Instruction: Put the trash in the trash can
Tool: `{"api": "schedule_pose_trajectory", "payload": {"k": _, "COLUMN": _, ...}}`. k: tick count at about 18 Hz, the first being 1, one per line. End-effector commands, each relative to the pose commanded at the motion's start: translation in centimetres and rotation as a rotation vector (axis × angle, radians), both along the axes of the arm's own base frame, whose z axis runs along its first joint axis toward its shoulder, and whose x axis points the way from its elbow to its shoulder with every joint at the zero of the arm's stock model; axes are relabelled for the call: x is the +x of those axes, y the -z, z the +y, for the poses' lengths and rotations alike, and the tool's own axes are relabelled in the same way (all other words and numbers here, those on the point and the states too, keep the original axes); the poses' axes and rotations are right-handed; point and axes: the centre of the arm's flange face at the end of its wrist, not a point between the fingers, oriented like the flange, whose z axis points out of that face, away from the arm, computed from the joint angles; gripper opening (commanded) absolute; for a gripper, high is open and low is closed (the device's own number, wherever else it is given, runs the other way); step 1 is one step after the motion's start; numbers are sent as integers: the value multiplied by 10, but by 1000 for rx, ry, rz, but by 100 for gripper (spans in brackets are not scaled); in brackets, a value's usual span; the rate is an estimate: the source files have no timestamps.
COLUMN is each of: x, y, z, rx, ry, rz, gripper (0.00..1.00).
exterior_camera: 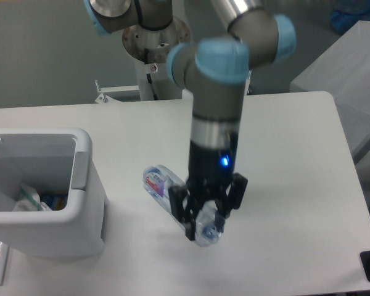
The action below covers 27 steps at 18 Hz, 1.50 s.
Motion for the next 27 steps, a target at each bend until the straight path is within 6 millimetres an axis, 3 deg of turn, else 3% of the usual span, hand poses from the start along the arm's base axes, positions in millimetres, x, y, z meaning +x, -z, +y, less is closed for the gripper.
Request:
{"api": "schedule_pose_trajectory", "payload": {"k": 1, "x": 10, "y": -14, "z": -1, "rx": 21, "ry": 10, "rz": 22, "gripper": 41}}
{"api": "schedule_pose_trajectory", "payload": {"k": 3, "x": 43, "y": -23, "z": 12, "rx": 35, "ry": 67, "rz": 30, "gripper": 41}}
{"api": "schedule_pose_trajectory", "payload": {"k": 9, "x": 113, "y": -30, "z": 41, "rx": 46, "ry": 184, "rz": 33, "gripper": 41}}
{"api": "schedule_pose_trajectory", "payload": {"k": 16, "x": 140, "y": -31, "z": 50, "rx": 48, "ry": 225, "rz": 27, "gripper": 41}}
{"api": "schedule_pose_trajectory", "payload": {"k": 24, "x": 179, "y": 3, "z": 68, "rx": -2, "ry": 299, "rz": -7, "gripper": 47}}
{"api": "schedule_pose_trajectory", "payload": {"k": 26, "x": 179, "y": 6, "z": 68, "rx": -7, "ry": 297, "rz": -8, "gripper": 56}}
{"api": "schedule_pose_trajectory", "payload": {"k": 27, "x": 178, "y": 5, "z": 66, "rx": -11, "ry": 292, "rz": -1, "gripper": 79}}
